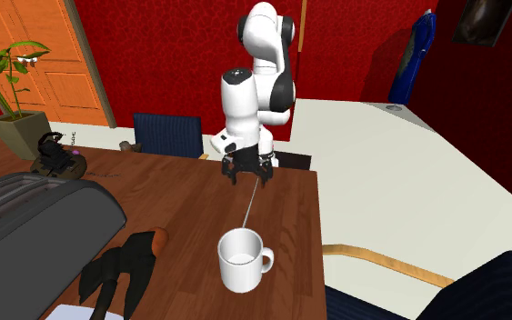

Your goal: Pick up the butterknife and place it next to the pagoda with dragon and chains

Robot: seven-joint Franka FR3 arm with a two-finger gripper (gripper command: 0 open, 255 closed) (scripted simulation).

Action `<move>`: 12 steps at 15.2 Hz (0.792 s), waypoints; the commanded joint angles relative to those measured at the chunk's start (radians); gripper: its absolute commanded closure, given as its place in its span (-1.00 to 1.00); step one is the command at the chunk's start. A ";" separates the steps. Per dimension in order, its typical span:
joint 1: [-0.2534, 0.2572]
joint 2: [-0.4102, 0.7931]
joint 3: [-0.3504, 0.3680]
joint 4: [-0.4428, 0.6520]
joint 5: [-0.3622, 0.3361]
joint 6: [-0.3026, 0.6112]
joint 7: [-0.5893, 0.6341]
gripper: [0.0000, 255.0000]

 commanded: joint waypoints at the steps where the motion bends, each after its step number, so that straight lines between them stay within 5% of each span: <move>1: 0.000 0.081 0.008 0.043 -0.012 0.047 0.013 -1.00; 12: 0.003 0.145 0.013 -0.008 -0.018 0.164 0.019 -1.00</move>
